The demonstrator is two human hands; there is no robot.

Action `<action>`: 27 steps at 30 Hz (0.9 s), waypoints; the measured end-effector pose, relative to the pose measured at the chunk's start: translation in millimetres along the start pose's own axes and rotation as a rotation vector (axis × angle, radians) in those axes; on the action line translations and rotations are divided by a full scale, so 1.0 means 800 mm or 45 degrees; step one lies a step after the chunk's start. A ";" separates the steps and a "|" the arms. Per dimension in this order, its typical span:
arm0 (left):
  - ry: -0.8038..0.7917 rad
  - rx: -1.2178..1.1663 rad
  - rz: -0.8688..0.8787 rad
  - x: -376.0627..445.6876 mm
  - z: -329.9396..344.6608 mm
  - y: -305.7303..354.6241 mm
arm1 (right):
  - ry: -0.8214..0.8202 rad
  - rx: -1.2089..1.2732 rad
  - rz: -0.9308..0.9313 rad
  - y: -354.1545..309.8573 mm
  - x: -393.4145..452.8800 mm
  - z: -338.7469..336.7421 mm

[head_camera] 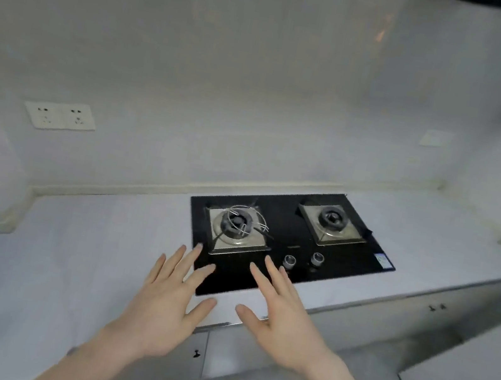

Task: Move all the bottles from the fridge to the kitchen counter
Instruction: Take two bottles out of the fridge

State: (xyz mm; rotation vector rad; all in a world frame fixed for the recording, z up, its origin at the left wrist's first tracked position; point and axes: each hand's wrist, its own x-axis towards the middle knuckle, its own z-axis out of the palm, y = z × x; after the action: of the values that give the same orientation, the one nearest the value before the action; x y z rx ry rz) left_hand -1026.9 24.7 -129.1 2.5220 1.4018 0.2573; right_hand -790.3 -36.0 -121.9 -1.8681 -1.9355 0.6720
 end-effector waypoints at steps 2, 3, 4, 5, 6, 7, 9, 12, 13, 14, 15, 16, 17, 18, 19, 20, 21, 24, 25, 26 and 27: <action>-0.016 -0.018 0.093 0.028 0.007 0.052 | 0.074 -0.003 0.075 0.040 -0.031 -0.035; -0.023 -0.022 0.165 0.048 0.016 0.095 | 0.124 -0.007 0.131 0.071 -0.056 -0.060; -0.028 -0.011 0.223 0.062 0.024 0.126 | 0.162 -0.010 0.175 0.093 -0.075 -0.079; -0.023 -0.006 0.268 0.076 0.032 0.162 | 0.186 -0.017 0.214 0.118 -0.095 -0.098; -0.043 -0.013 0.303 0.088 0.040 0.199 | 0.210 -0.028 0.250 0.144 -0.116 -0.117; -0.054 -0.008 0.339 0.098 0.049 0.231 | 0.227 -0.025 0.286 0.166 -0.134 -0.134; -0.080 -0.009 0.412 0.118 0.067 0.307 | 0.274 -0.024 0.356 0.218 -0.179 -0.170; -0.106 -0.027 0.521 0.146 0.094 0.407 | 0.342 -0.075 0.456 0.289 -0.239 -0.218; -0.111 -0.032 0.552 0.154 0.101 0.429 | 0.362 -0.086 0.482 0.304 -0.251 -0.231; -0.115 -0.042 0.598 0.163 0.109 0.463 | 0.390 -0.089 0.515 0.326 -0.271 -0.246; -0.120 -0.034 0.643 0.171 0.116 0.491 | 0.424 -0.091 0.540 0.342 -0.288 -0.259; -0.119 -0.028 0.688 0.179 0.122 0.520 | 0.451 -0.088 0.568 0.359 -0.304 -0.273; -0.126 -0.015 0.728 0.186 0.126 0.544 | 0.478 -0.093 0.596 0.372 -0.318 -0.284; -0.131 -0.006 0.780 0.196 0.132 0.576 | 0.515 -0.088 0.635 0.389 -0.336 -0.297; -0.143 -0.001 0.813 0.204 0.136 0.598 | 0.542 -0.085 0.665 0.401 -0.348 -0.307; -0.145 0.000 0.861 0.214 0.141 0.625 | 0.570 -0.079 0.702 0.416 -0.363 -0.319; -0.156 -0.005 0.901 0.223 0.146 0.646 | 0.597 -0.078 0.730 0.427 -0.375 -0.328; -0.176 -0.012 1.025 0.253 0.165 0.716 | 0.681 -0.057 0.832 0.465 -0.411 -0.359; -0.188 -0.016 1.059 0.265 0.172 0.738 | 0.708 -0.055 0.862 0.478 -0.422 -0.370; -0.200 -0.019 1.088 0.275 0.180 0.757 | 0.729 -0.051 0.893 0.490 -0.431 -0.380; -0.206 -0.029 1.119 0.286 0.187 0.778 | 0.757 -0.048 0.923 0.504 -0.439 -0.389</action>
State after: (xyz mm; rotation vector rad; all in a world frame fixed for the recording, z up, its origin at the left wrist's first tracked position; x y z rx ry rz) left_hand -363.2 -116.2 -80.1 2.8897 0.1624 0.2018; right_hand -263.1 -356.2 -74.4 -2.4372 -0.8980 0.2012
